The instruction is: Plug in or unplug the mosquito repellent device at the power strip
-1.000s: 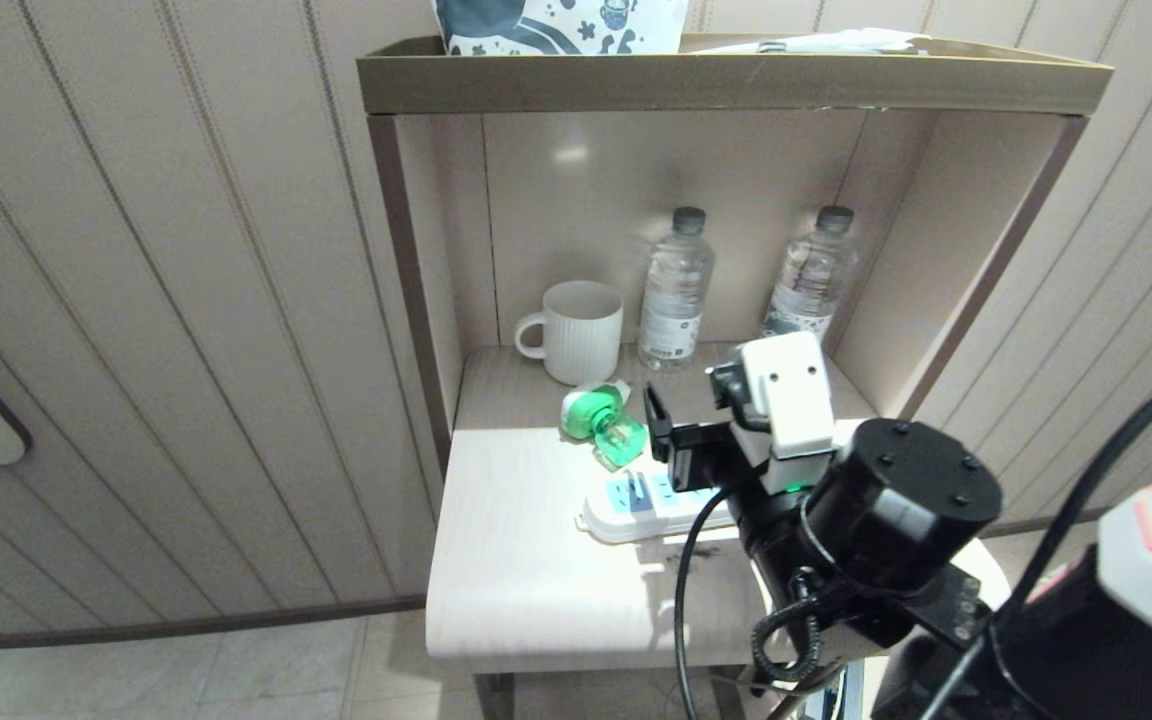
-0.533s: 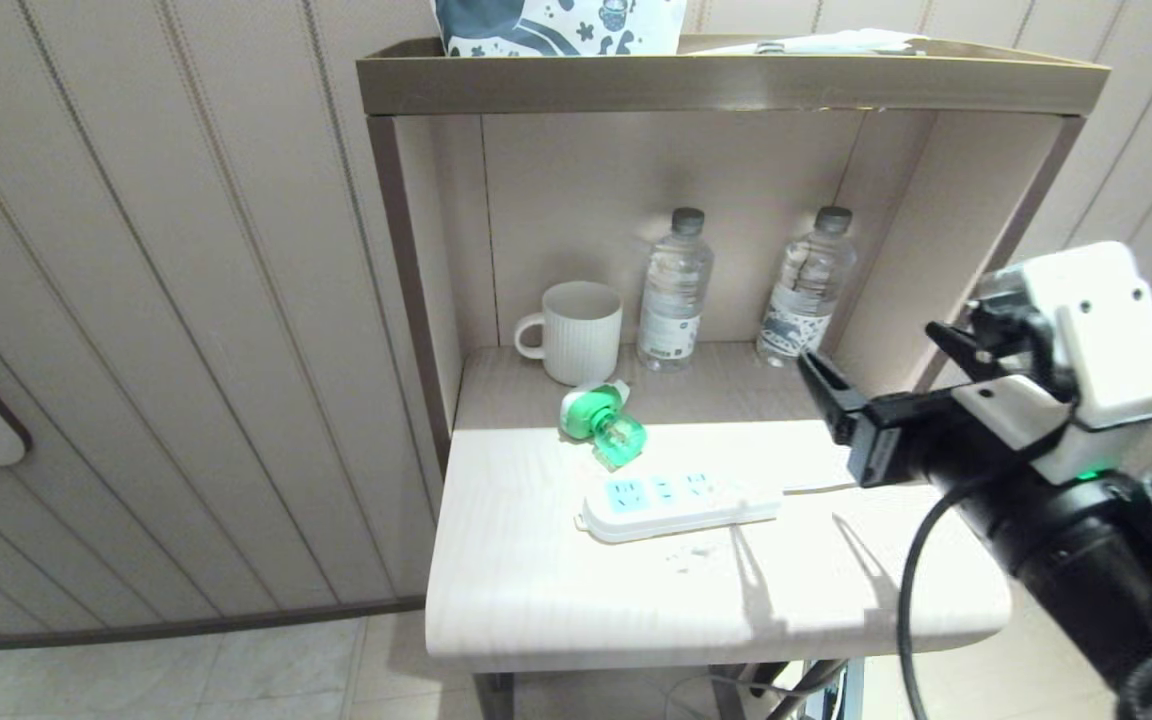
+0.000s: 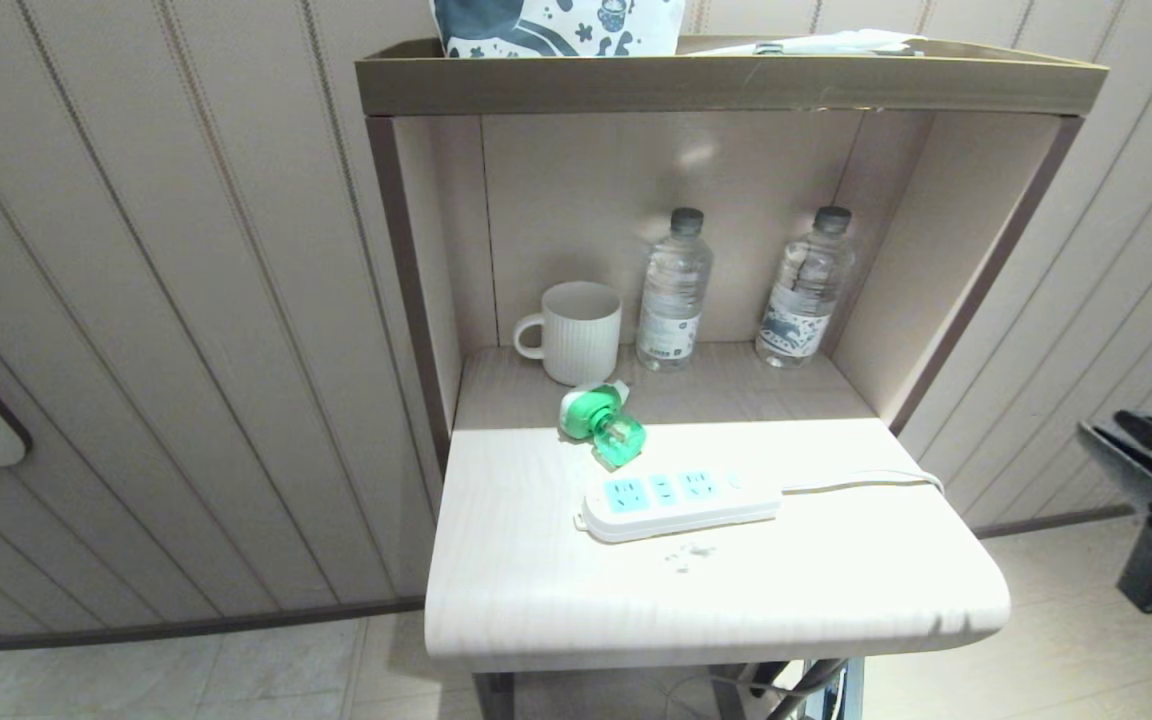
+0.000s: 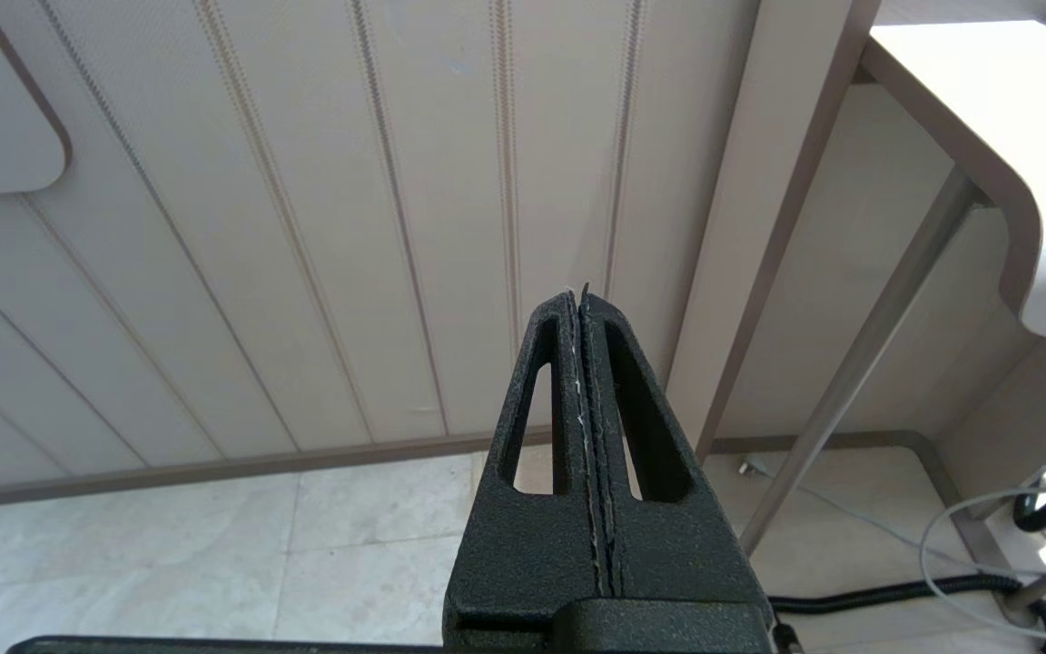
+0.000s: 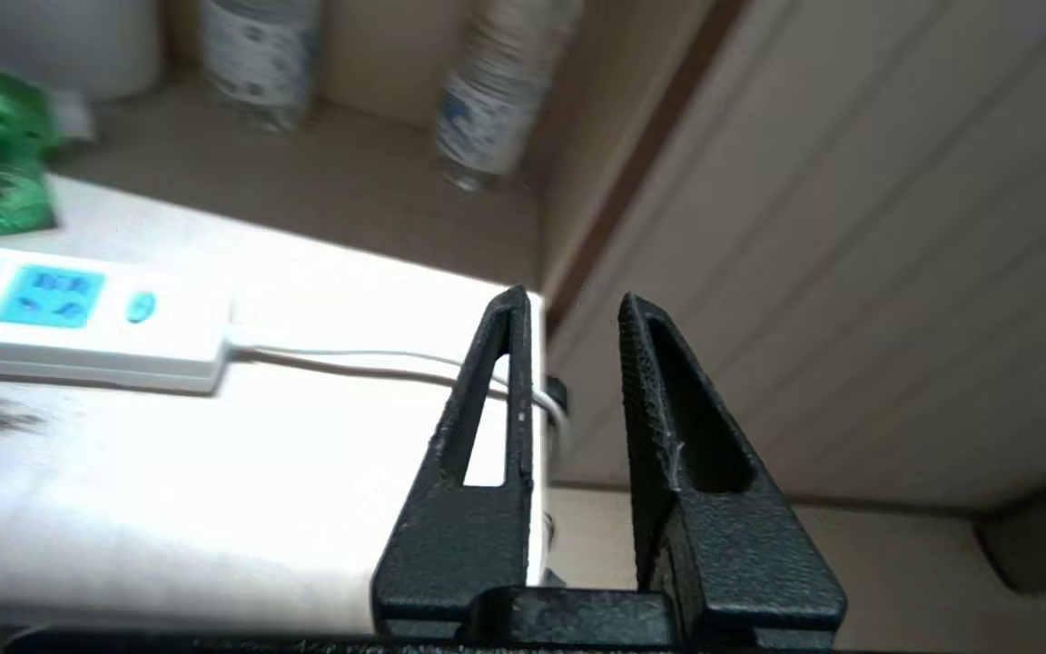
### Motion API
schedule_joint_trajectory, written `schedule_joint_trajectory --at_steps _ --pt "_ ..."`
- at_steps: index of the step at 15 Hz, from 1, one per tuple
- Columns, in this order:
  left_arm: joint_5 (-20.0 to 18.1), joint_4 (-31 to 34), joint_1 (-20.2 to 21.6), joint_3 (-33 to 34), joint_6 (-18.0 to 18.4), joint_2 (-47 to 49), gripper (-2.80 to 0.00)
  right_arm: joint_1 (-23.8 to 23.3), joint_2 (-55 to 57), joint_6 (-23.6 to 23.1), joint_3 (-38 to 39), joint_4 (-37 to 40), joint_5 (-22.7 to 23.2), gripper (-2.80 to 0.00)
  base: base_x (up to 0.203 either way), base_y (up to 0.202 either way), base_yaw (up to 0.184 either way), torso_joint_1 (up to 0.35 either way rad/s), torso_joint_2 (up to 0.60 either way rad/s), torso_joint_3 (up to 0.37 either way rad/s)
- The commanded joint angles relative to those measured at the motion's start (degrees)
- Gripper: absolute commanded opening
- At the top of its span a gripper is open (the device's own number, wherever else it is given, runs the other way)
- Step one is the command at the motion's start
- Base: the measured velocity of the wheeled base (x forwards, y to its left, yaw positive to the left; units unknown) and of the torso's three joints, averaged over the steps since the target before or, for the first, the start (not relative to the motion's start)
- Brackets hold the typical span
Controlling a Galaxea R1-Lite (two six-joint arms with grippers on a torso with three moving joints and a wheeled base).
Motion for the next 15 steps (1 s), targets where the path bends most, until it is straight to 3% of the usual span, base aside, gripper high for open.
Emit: schedule_joint_trajectory --at_steps 1,4,6,8,11,13,15 --pt "-0.01 -0.01 0.0 -0.03 0.0 0.08 -2.8 -5.1 -9.78 -0.09 -1.0 13.15 1.11 -2.8 0.0 0.0 0.0 0.0 0.0 0.0" --pt "-0.01 -0.01 0.0 -0.03 0.0 0.08 -2.8 -15.93 -15.18 0.84 1.99 20.14 7.9 -2.8 0.0 0.0 0.0 0.0 0.0 0.0" --pt "-0.01 -0.01 0.0 0.06 0.0 0.08 -2.8 -22.36 -18.47 4.56 3.97 21.62 15.79 -2.8 0.0 0.0 0.0 0.0 0.0 0.0" --pt "-0.01 -0.01 0.0 0.06 0.0 0.08 -2.8 -27.22 -21.68 8.31 8.35 23.27 20.48 -2.8 0.0 0.0 0.0 0.0 0.0 0.0" --pt "-0.01 -0.01 0.0 -0.03 0.0 0.08 -2.8 -29.02 -30.1 9.71 16.07 24.42 25.31 -2.8 0.0 0.0 0.0 0.0 0.0 0.0" --pt "-0.01 0.04 0.0 -0.01 0.0 0.08 -2.8 -28.96 -35.61 10.01 21.36 24.22 25.78 -2.8 0.0 0.0 0.0 0.0 0.0 0.0" --pt "-0.01 -0.01 0.0 -0.03 0.0 0.08 -2.8 -29.45 -36.57 13.7 25.42 22.24 26.01 -2.8 0.0 0.0 0.0 0.0 0.0 0.0"
